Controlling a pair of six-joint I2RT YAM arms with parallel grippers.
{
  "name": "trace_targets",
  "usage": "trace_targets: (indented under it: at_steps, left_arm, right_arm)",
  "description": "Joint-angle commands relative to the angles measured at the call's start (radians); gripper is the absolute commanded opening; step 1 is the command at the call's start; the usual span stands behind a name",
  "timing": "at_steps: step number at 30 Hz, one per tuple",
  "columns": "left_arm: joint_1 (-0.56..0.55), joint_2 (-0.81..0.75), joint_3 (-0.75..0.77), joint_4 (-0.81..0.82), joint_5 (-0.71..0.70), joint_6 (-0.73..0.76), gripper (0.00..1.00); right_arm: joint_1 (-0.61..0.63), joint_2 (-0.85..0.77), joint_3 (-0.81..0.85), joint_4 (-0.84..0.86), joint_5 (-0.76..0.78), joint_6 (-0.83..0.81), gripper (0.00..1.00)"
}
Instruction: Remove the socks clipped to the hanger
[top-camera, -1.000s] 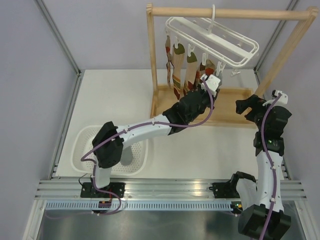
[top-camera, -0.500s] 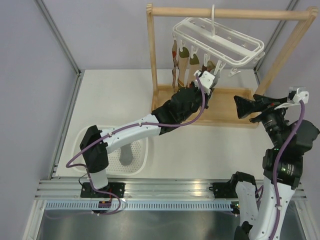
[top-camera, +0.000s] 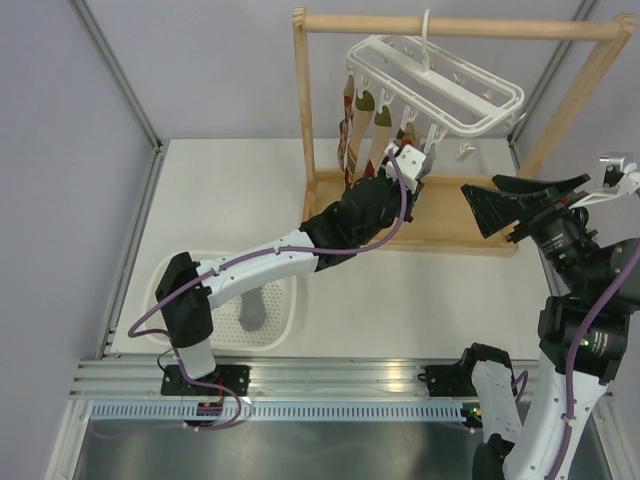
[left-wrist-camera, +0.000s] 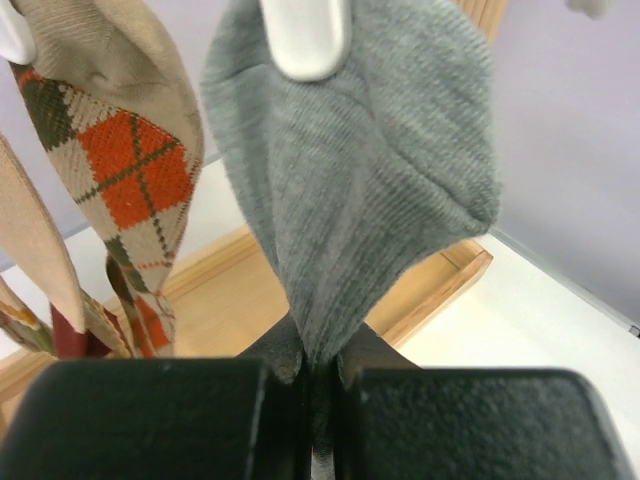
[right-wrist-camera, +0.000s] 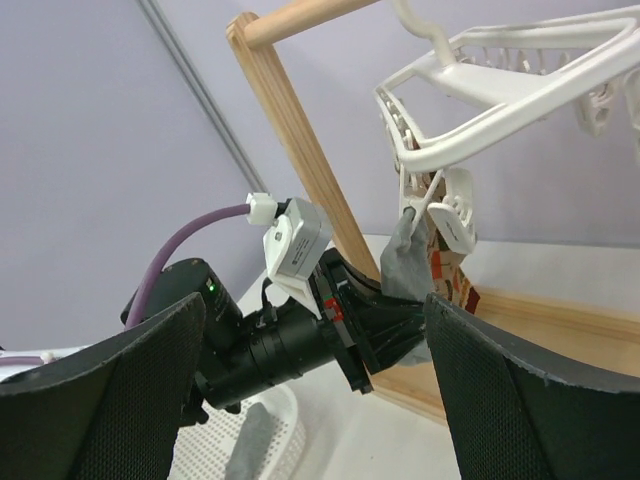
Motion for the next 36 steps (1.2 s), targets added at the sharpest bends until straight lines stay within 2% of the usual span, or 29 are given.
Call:
trace_targets:
  at_steps: [1, 13, 16, 21, 25, 29, 33, 36]
  left_arm:
    - [0.001, -0.074, -0.021, 0.024, -0.002, -0.058, 0.02]
    - [0.013, -0.088, -0.018, 0.020, 0.038, -0.080, 0.02]
    - [0.014, -0.087, -0.015, 0.016, 0.037, -0.083, 0.02]
    - [0.014, -0.085, -0.009, 0.010, 0.038, -0.084, 0.02]
    - [0.014, -0.074, -0.001, 0.003, 0.034, -0.077, 0.02]
    - [0.014, -0.065, 0.010, -0.005, 0.034, -0.072, 0.02]
    - [0.016, -0.056, 0.016, -0.007, 0.037, -0.071, 0.02]
    - [0.016, -0.053, 0.019, -0.008, 0.043, -0.069, 0.02]
  right_arm:
    - [-0.004, 0.051, 0.033, 0.087, -0.060, 0.134, 0.93]
    - [-0.004, 0.154, 0.124, 0.107, -0.053, 0.151, 0.93]
    - [-0.004, 0.229, 0.222, 0.001, 0.001, 0.058, 0.93]
    - [-0.004, 0.378, 0.410, -0.166, 0.200, -0.147, 0.92]
    - [-0.002, 0.470, 0.608, -0.228, 0.337, -0.229, 0.92]
    - [0.005, 0.629, 0.822, -0.309, 0.392, -0.260, 0.94]
    - [0.058, 0.784, 1.062, -0.381, 0.500, -0.303, 0.96]
    - [0.140, 0.860, 1.115, -0.401, 0.642, -0.368, 0.96]
